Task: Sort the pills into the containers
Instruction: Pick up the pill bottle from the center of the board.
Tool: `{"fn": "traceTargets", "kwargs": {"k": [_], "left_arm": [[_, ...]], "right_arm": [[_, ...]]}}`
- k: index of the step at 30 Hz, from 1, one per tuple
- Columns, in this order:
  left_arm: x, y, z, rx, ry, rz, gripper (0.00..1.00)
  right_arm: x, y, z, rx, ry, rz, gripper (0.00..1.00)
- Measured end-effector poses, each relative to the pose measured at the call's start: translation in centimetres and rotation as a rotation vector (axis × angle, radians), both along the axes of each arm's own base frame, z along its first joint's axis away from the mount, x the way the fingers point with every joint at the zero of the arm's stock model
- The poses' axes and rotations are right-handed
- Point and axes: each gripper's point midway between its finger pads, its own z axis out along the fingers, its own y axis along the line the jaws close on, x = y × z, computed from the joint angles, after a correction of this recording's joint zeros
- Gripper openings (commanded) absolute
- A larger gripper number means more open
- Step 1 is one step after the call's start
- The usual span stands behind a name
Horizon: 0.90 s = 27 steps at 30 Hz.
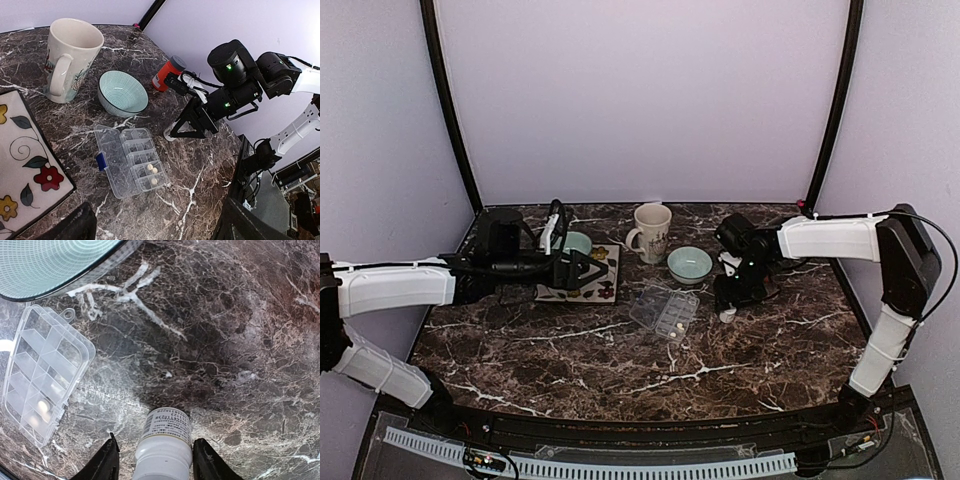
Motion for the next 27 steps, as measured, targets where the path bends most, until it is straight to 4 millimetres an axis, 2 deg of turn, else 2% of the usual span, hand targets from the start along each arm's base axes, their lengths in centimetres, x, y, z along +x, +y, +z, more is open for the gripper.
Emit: {"fn": "traceTargets", "kwargs": {"k": [13, 27], "left_arm": [[0.11, -0.18, -0.30, 0.004, 0.008, -0.005, 0.89], [0.28, -0.37, 0.00, 0.003, 0.006, -0.009, 0.89]], "right_arm": [[-0.09, -0.07, 0.00, -0.002, 0.004, 0.005, 0.49], [-0.10, -0.32, -0.09, -0.009, 0.008, 0.016, 0.41]]}}
